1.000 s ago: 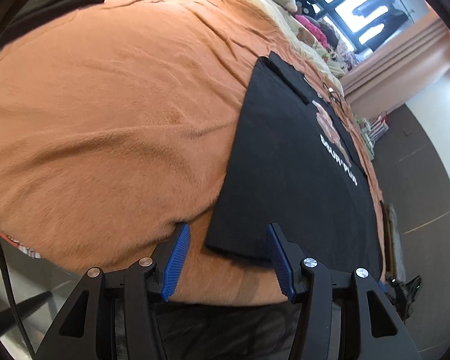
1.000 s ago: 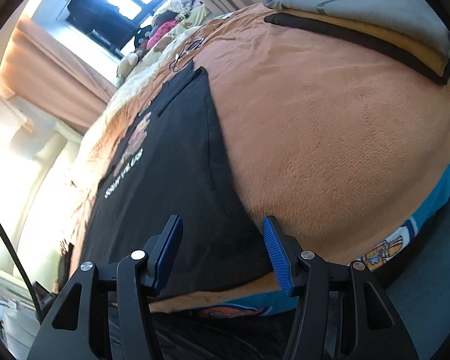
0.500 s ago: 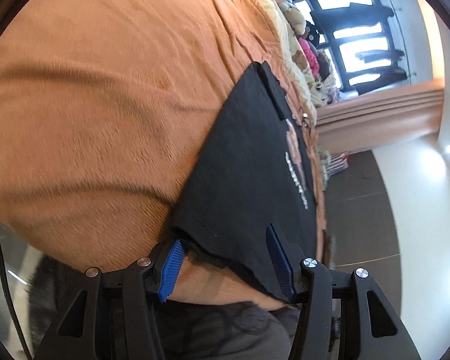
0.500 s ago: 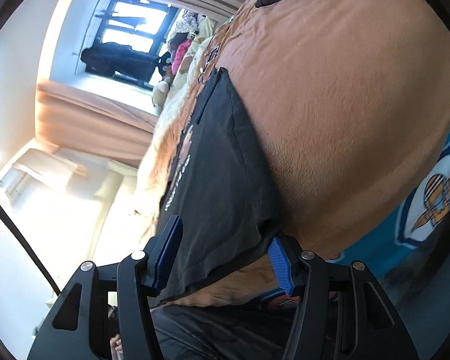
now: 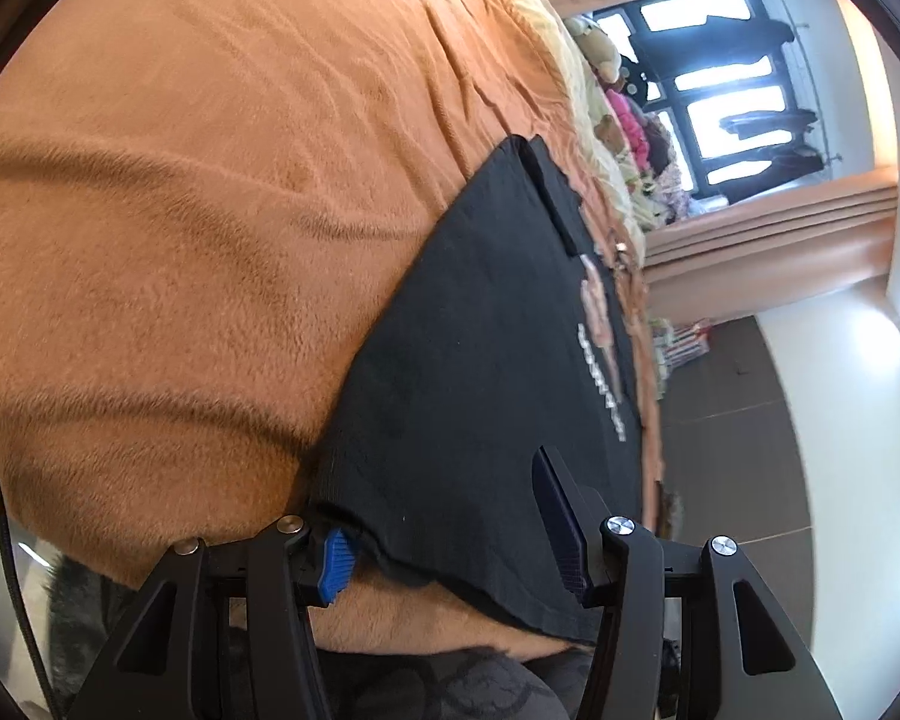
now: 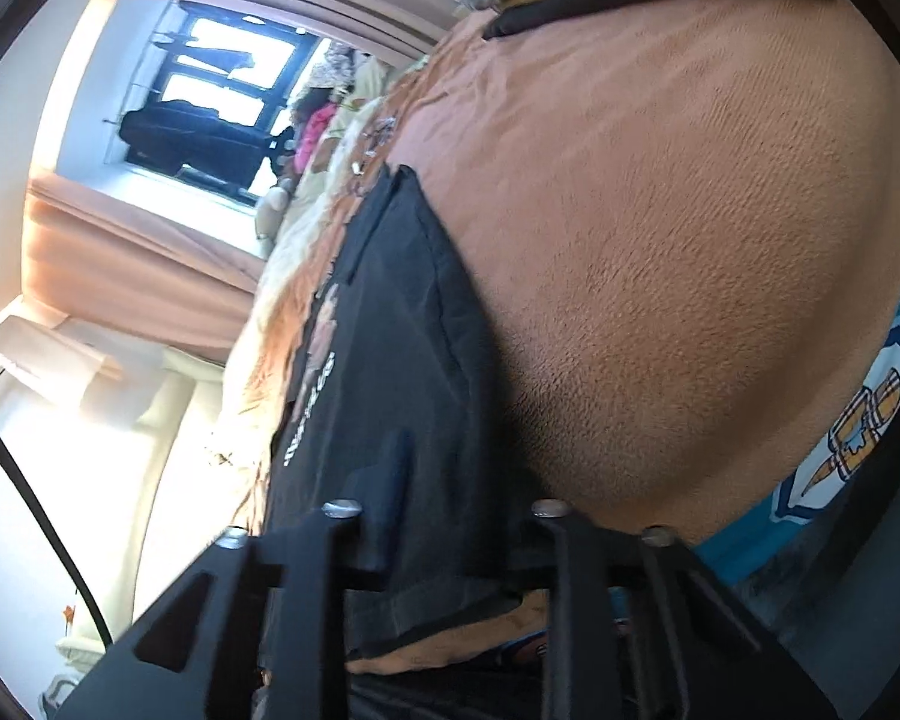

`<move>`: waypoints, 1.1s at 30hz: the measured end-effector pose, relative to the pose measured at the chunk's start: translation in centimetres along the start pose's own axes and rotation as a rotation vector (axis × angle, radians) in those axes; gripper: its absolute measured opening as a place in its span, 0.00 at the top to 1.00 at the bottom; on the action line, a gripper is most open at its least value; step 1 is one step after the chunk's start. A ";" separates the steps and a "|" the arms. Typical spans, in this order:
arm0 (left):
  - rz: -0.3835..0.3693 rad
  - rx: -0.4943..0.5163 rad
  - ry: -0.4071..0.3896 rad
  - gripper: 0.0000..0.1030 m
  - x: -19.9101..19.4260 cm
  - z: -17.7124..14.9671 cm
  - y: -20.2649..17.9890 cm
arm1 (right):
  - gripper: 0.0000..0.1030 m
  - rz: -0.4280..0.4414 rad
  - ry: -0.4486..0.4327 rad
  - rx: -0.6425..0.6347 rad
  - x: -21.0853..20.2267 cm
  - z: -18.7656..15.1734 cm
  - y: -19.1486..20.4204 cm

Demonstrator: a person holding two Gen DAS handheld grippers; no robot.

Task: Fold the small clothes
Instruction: 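Grasp the shirt hem with both tools, then lift the hem with both tools and fold it toward the collar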

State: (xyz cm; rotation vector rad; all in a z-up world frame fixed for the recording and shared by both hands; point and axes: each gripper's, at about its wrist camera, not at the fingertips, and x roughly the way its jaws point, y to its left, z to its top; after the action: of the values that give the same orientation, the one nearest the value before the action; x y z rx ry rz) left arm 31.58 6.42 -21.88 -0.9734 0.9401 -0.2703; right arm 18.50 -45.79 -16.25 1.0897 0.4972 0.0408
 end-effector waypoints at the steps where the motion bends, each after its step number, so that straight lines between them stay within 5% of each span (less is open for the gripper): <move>1: 0.030 0.006 -0.007 0.55 0.0 0.1 -0.1 | 0.97 -0.016 -0.003 -0.006 0.1 0.0 0.5; 4: 0.110 -0.001 -0.024 0.92 0.3 0.5 -0.1 | 0.98 -0.039 -0.024 -0.028 -1.2 0.2 2.5; 5: 0.129 -0.009 -0.031 0.95 0.3 0.7 0.1 | 0.98 -0.041 -0.036 -0.035 -1.7 0.2 3.1; 19: 0.057 0.039 -0.162 0.96 -5.1 2.1 -4.0 | 0.99 0.050 -0.076 -0.139 -6.9 -0.3 11.4; 33: -0.091 0.017 -0.227 0.96 -14.5 1.1 -3.9 | 0.99 0.086 -0.077 -0.205 -12.6 -2.1 11.6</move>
State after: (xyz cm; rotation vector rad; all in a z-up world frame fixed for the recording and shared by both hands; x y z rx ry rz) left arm 24.59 13.28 -10.40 -1.0094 0.6872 -0.2382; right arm 8.82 -41.97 -2.43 0.9073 0.3685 0.1222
